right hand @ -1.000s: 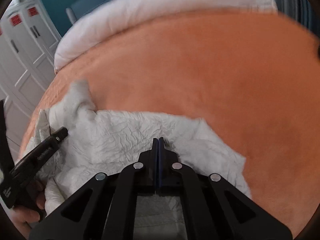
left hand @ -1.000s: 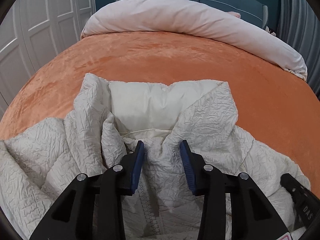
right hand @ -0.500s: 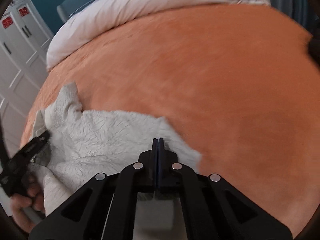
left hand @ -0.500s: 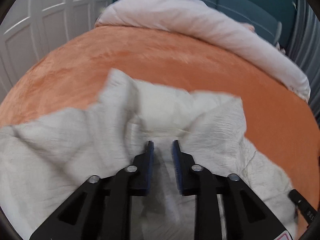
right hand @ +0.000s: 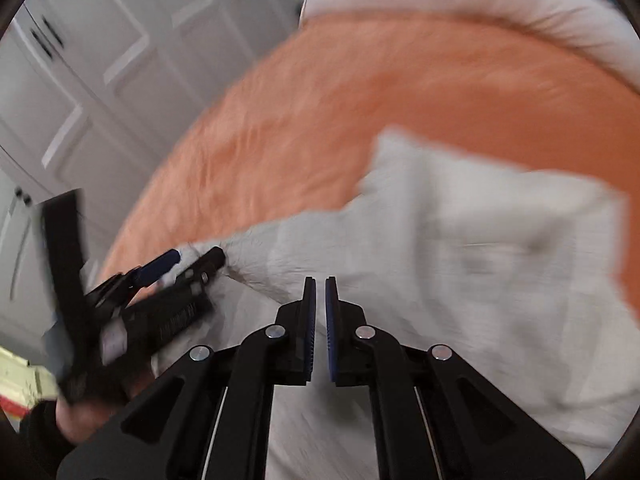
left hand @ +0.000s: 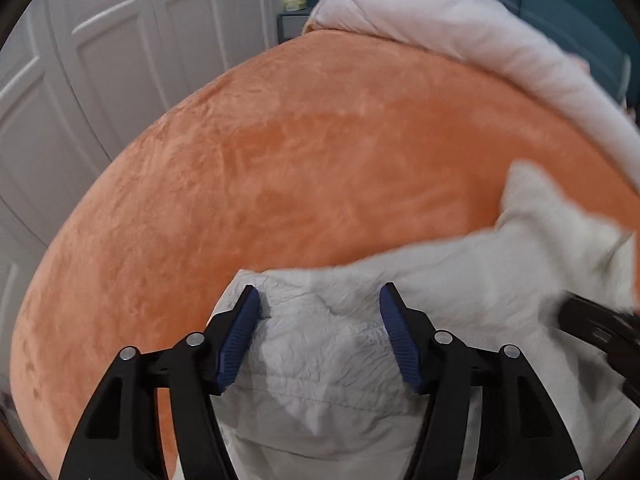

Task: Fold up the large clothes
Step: 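Lift the hem and fold it toward the collar with both tools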

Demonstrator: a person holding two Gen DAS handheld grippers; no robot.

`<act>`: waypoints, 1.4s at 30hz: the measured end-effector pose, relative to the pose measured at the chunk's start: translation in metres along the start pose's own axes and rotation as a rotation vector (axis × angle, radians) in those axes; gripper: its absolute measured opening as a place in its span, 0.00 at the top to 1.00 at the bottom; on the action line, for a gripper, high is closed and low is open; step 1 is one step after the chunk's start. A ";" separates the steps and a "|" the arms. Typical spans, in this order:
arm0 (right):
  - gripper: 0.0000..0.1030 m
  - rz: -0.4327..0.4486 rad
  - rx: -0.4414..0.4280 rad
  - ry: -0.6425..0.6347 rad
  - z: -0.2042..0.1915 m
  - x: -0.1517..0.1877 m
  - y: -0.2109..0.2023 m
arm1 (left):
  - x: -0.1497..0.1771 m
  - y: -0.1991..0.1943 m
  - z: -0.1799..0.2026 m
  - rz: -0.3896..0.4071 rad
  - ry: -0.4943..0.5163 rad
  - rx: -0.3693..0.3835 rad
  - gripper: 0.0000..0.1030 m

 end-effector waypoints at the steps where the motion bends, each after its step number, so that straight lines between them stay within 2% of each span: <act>1: 1.00 -0.040 0.039 -0.016 0.002 0.002 0.022 | 0.005 0.002 0.003 0.019 0.045 -0.022 0.41; 2: 1.00 -0.046 0.064 -0.025 0.010 0.002 0.030 | 0.009 0.005 0.005 0.030 0.075 -0.033 0.40; 4: 1.00 -0.012 0.038 0.032 0.032 0.001 0.026 | 0.011 0.009 0.004 0.029 0.065 -0.028 0.39; 5: 1.00 0.022 0.053 0.101 0.053 -0.002 0.016 | 0.012 0.011 0.001 0.023 0.053 -0.029 0.38; 6: 1.00 0.066 0.144 0.135 0.078 -0.004 0.000 | 0.014 0.014 -0.001 0.022 0.047 -0.027 0.38; 7: 1.00 0.100 0.171 0.169 0.095 -0.004 -0.015 | 0.014 0.014 -0.002 0.023 0.044 -0.025 0.37; 8: 1.00 0.139 0.132 0.257 0.120 -0.002 -0.036 | 0.014 0.013 -0.003 0.025 0.041 -0.024 0.37; 9: 0.96 0.157 0.224 0.310 0.142 0.001 -0.056 | 0.014 0.014 -0.005 0.024 0.042 -0.025 0.37; 10: 0.95 0.189 0.364 0.315 0.164 0.007 -0.083 | 0.013 0.011 -0.007 0.027 0.036 -0.022 0.37; 11: 0.95 0.207 0.379 0.320 0.171 0.009 -0.099 | 0.013 0.003 -0.010 0.033 0.021 -0.020 0.37; 13: 0.95 0.239 0.368 0.307 0.172 0.021 -0.138 | 0.012 -0.018 -0.013 0.048 -0.013 -0.001 0.37; 16: 0.93 0.297 0.363 0.202 0.151 0.045 -0.186 | 0.017 -0.068 -0.017 0.090 -0.011 0.024 0.35; 19: 0.74 0.326 0.332 0.147 0.127 0.085 -0.236 | 0.035 -0.121 -0.026 0.115 0.024 0.053 0.30; 23: 0.64 0.292 0.325 0.144 0.108 0.167 -0.293 | 0.079 -0.181 -0.056 0.072 0.033 0.083 0.23; 24: 0.59 0.278 0.330 0.145 0.105 0.188 -0.308 | 0.090 -0.193 -0.064 0.055 0.031 0.087 0.23; 27: 0.48 0.223 0.359 0.165 0.106 0.248 -0.356 | 0.137 -0.227 -0.097 -0.030 0.006 0.102 0.22; 30: 0.46 0.148 0.369 0.229 0.112 0.299 -0.384 | 0.178 -0.252 -0.124 -0.113 -0.015 0.101 0.22; 33: 0.43 0.078 0.368 0.290 0.112 0.339 -0.398 | 0.217 -0.275 -0.145 -0.207 -0.068 0.132 0.22; 36: 0.39 0.025 0.311 0.342 0.105 0.377 -0.410 | 0.245 -0.292 -0.159 -0.274 -0.114 0.155 0.22; 39: 0.39 -0.003 0.225 0.405 0.092 0.402 -0.409 | 0.266 -0.310 -0.160 -0.305 -0.136 0.199 0.22; 42: 0.38 -0.015 0.183 0.415 0.080 0.412 -0.406 | 0.279 -0.321 -0.158 -0.318 -0.146 0.248 0.22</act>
Point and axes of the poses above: each gripper's, at about its wrist camera, not at the fingertips, and y roughly the way its jaws point, z to its right, x to its underside, the point moved 4 cm from there along y, roughly the way its jaws point, and after that the axes turned 11 degrees about z, right-handed, at the moved point
